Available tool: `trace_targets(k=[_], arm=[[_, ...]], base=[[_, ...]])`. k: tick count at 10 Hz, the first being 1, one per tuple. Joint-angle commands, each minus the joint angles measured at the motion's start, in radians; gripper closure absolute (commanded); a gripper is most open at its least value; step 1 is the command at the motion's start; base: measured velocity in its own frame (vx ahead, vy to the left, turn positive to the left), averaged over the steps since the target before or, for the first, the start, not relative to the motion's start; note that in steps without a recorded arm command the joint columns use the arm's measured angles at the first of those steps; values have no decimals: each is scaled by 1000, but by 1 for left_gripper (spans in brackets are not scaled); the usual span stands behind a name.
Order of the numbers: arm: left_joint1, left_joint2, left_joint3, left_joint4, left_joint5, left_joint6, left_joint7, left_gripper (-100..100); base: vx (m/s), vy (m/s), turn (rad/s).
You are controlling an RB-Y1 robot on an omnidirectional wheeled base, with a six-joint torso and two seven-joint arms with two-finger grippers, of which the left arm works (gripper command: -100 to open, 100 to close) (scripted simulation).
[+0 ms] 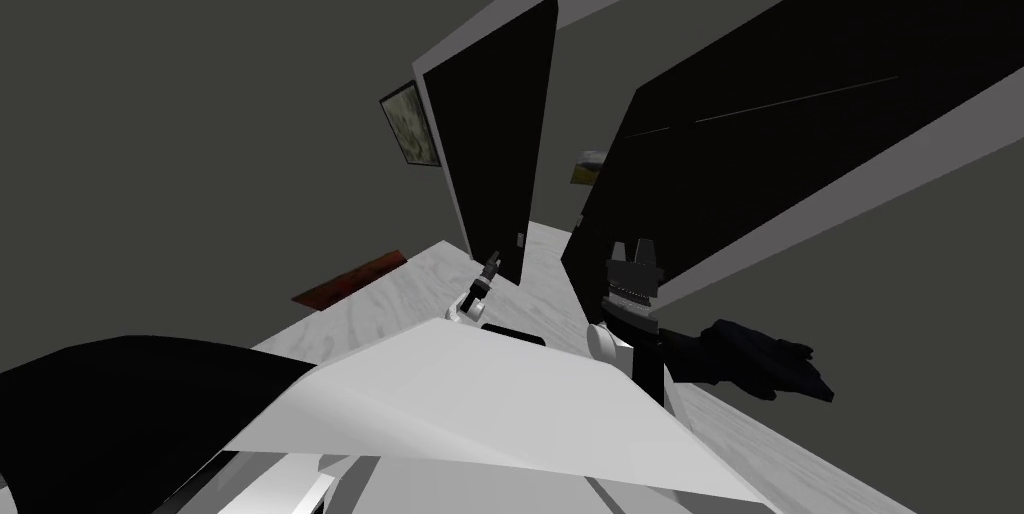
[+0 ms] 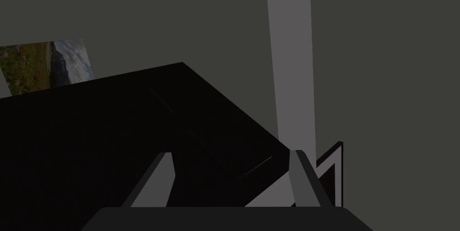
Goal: Push the door open
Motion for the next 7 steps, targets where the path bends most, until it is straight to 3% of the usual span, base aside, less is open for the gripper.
trace_targets(k=[1, 3, 5, 7], arm=[[-16, -4, -4, 41, -1, -5, -1, -100], [-42, -11, -10, 114, -3, -18, -3, -100], [-51, -13, -12, 139, -4, -23, -3, -100], [-73, -20, -18, 203, -6, -34, -5, -100]], base=[[97, 4, -10], [115, -7, -10], [114, 0, -6], [106, -3, -9]])
